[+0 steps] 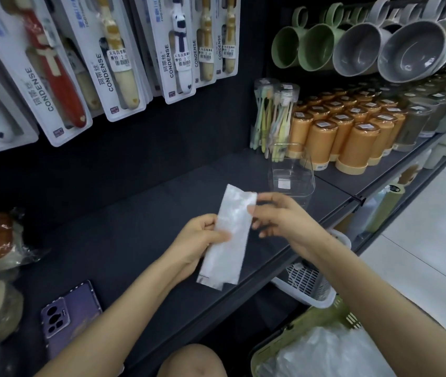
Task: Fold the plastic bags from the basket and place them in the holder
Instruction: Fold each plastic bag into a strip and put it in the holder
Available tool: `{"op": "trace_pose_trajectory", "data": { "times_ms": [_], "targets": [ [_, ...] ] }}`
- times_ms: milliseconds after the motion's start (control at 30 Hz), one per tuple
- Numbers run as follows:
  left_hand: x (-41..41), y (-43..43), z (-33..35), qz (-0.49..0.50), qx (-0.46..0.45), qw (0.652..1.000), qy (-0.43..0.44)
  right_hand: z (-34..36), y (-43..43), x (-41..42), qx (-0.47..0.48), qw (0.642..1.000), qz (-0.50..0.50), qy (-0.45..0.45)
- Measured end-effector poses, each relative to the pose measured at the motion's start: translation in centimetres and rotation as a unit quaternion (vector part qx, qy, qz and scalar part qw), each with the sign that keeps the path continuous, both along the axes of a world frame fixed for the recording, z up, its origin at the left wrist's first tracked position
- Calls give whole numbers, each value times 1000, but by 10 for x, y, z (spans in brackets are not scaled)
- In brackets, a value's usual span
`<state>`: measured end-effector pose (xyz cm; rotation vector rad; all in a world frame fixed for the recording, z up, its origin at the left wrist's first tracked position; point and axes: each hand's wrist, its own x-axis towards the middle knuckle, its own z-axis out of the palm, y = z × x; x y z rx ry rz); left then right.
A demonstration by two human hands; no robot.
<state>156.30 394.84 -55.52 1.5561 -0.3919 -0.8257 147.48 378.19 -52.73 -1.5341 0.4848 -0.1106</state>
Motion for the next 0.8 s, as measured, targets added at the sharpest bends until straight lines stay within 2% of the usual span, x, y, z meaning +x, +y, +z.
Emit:
{"op": "trace_pose_trajectory", "data": {
  "times_ms": [100,267,367,467,600,667,800],
  "targets": [
    [-9,0,-3,48,-25,998,38,-15,18,-9,19,999,34,34],
    [-16,2,-10,89,-47,992,75,-27,29,-8,22,999,8,28],
    [-17,4,-10,109,-64,986,111,-31,32,-7,33,999,-7,-13],
    [-13,8,-7,88,-88,982,145,-33,34,-7,35,996,-10,-77],
    [-4,17,2,38,-119,959,253,-32,33,-8,-15,991,-5,-132],
    [-1,19,7,0,-72,969,238,-31,30,-8,-47,987,4,-151],
    [-2,15,15,-66,8,995,76,-27,20,-8,-108,980,24,-165]
  ]
}}
